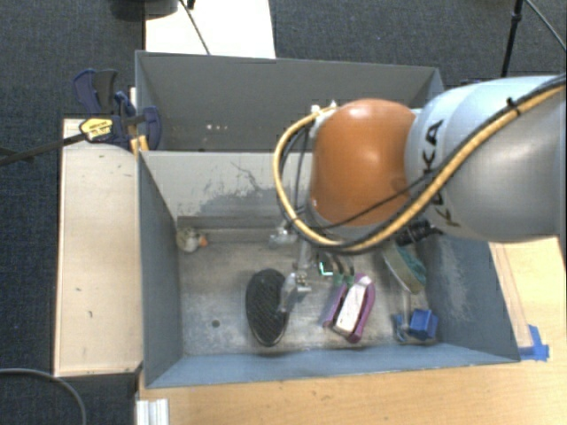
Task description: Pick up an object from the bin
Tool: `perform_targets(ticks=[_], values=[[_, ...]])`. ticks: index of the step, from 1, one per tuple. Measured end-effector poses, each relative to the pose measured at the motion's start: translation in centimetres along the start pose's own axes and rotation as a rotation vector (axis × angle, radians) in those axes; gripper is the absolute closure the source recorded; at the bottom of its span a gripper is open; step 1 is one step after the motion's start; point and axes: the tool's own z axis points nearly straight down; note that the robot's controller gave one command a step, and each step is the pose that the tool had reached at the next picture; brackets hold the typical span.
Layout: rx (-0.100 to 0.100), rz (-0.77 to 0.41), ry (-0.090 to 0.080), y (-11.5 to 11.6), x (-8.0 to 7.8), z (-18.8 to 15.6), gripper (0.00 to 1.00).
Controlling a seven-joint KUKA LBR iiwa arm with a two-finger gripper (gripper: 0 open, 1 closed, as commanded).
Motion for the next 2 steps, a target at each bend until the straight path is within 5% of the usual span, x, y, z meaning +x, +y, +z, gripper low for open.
perform_targets(ticks=[1,2], values=[[-0.009,-0.049,-0.012,1.78,-1.18,10.64,0.00],[-0.007,-0.043,-0.007,1.58,-0.99,11.17,1.00]])
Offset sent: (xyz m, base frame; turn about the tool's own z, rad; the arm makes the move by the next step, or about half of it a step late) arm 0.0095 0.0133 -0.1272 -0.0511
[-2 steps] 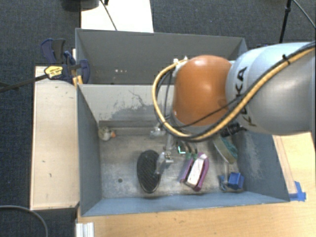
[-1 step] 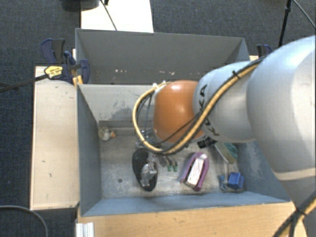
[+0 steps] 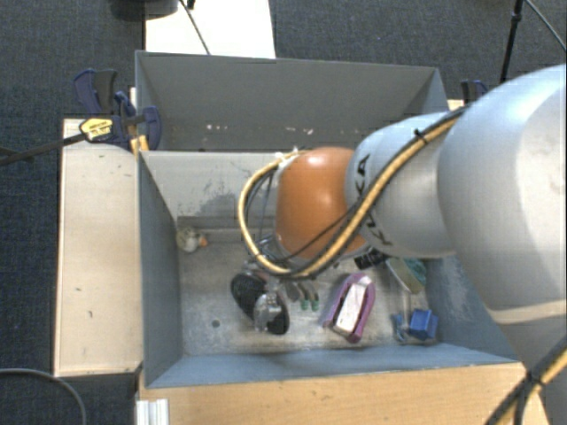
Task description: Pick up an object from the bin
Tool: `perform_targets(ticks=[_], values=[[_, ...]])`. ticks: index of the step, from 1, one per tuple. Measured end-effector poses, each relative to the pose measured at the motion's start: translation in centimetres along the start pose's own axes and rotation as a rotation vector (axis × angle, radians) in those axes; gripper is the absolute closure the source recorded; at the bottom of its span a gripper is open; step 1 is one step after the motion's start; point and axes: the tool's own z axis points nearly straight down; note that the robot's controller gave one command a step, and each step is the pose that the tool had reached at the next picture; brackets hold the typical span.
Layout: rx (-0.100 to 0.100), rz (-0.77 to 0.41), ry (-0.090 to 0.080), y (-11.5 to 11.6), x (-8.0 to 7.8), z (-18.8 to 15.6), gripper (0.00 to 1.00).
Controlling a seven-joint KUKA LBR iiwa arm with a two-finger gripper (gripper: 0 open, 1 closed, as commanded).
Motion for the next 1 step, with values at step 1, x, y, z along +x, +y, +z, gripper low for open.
perform_targets(ticks=[1], values=[[0.007,-0.414,-0.006,-2.03,-2.71,-14.01,1.00]])
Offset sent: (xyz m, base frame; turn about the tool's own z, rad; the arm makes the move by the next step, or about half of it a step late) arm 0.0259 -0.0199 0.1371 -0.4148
